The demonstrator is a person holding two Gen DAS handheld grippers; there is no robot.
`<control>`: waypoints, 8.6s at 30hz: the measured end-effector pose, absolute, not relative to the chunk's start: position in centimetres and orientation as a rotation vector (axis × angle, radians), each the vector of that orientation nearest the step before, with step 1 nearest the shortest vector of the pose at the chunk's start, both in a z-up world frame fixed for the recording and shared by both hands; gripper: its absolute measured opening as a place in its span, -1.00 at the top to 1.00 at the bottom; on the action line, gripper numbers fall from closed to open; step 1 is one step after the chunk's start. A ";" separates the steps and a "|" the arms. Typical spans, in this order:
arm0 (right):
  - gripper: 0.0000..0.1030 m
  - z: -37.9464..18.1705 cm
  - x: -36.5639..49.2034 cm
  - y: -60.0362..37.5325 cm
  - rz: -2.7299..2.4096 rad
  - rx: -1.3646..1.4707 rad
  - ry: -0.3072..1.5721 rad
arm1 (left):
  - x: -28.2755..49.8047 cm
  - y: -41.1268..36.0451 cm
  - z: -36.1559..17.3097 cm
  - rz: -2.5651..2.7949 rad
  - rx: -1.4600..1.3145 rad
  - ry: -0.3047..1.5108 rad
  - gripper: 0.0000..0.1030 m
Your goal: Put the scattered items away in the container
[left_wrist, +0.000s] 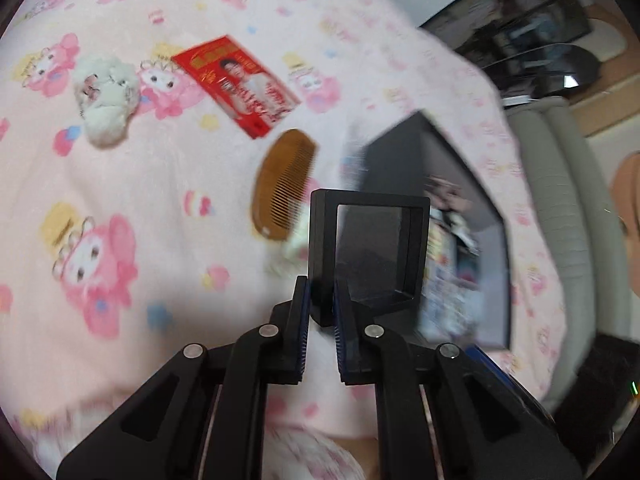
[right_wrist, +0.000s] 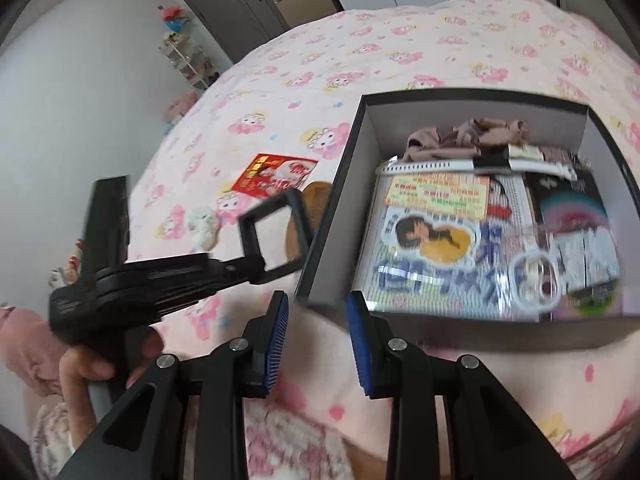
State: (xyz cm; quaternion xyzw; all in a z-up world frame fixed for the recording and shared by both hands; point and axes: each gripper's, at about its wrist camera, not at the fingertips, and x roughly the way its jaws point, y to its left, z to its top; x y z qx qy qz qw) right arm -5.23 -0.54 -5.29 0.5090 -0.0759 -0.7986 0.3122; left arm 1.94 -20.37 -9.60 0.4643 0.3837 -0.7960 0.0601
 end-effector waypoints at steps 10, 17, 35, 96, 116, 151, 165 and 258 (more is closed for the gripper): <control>0.13 -1.2 -2.9 3.5 -2.078 1.170 -0.290 | 3.2 -13.4 -3.8 -2.638 1.404 0.933 0.81; 0.75 -1.3 -6.5 6.4 -2.147 1.208 -0.252 | -2.3 -8.8 -2.4 -2.700 1.485 0.843 0.79; 0.79 -7.6 -21.5 14.9 -2.257 1.456 -0.264 | -18.1 -4.2 -11.7 -2.471 1.819 0.902 0.88; 0.79 -7.7 -21.2 18.3 -2.387 1.529 -0.366 | -24.3 1.3 -15.2 -2.433 2.028 0.871 0.38; 0.65 -4.5 -10.9 15.8 -2.558 1.388 -0.221 | -10.0 2.0 -4.5 -2.862 1.627 0.456 0.03; 0.65 -2.5 -2.9 -2.2 -2.325 1.294 0.146 | 3.1 -14.9 -3.5 -2.694 1.481 0.666 0.10; 0.58 -6.8 -8.8 -15.4 -2.014 1.422 0.025 | 5.1 -31.3 -7.5 -2.361 1.239 0.885 -0.02; 0.69 -15.4 -4.7 11.7 -2.196 1.720 -0.423 | -1.2 -3.4 -17.1 -2.365 1.881 0.978 0.19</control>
